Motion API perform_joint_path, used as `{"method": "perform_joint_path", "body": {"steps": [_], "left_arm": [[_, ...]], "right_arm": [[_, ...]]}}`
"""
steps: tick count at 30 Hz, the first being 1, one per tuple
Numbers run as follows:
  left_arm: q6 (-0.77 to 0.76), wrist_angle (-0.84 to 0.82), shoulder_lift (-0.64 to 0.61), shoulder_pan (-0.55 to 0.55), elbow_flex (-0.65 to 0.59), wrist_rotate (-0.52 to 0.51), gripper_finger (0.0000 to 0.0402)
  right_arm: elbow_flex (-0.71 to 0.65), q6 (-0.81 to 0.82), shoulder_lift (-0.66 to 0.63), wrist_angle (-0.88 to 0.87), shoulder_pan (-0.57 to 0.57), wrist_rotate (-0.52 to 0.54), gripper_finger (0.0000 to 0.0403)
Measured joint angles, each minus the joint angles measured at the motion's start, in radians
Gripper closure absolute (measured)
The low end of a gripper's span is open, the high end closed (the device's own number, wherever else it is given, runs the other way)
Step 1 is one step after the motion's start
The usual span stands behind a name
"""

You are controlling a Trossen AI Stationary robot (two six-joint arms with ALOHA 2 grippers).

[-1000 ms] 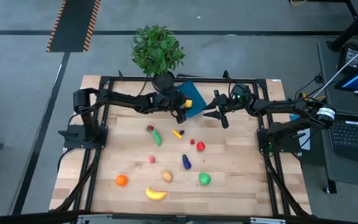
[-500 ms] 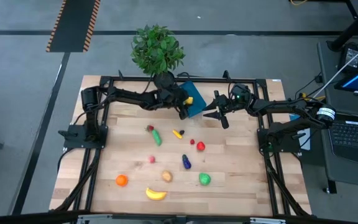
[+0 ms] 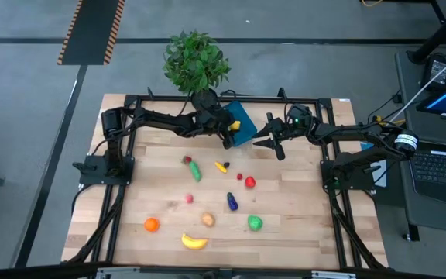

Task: Pick and placing Produce into tupperware
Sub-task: Put the lemon into the blue bin

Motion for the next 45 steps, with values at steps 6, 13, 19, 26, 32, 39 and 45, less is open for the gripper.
{"method": "perform_joint_path", "body": {"steps": [6, 13, 19, 26, 32, 39, 45], "left_arm": [[0.000, 0.007, 0.004, 0.013, 0.000, 0.002, 0.0206], [0.022, -0.042, 0.061, 0.012, 0.071, 0.024, 0.0206], [0.030, -0.130, 0.114, 0.019, 0.161, 0.040, 0.0206], [0.050, -0.196, 0.151, 0.021, 0.211, 0.058, 0.0206], [0.047, -0.216, 0.152, 0.030, 0.212, 0.060, 0.0206], [0.047, -0.232, 0.153, 0.032, 0.211, 0.060, 0.0201], [0.046, -0.231, 0.153, 0.032, 0.211, 0.052, 0.0145]], "right_arm": [[0.000, 0.000, 0.000, 0.000, 0.000, 0.000, 0.0265], [0.000, 0.000, 0.000, 0.002, 0.000, -0.001, 0.0265], [0.000, 0.001, 0.000, 0.000, -0.002, -0.001, 0.0265], [0.000, 0.000, 0.000, -0.008, -0.002, -0.001, 0.0265], [0.000, 0.000, 0.000, -0.008, -0.002, -0.001, 0.0265], [0.000, 0.000, 0.000, -0.008, -0.002, 0.000, 0.0265], [0.000, 0.000, 0.000, -0.008, -0.002, 0.000, 0.0265]]}}
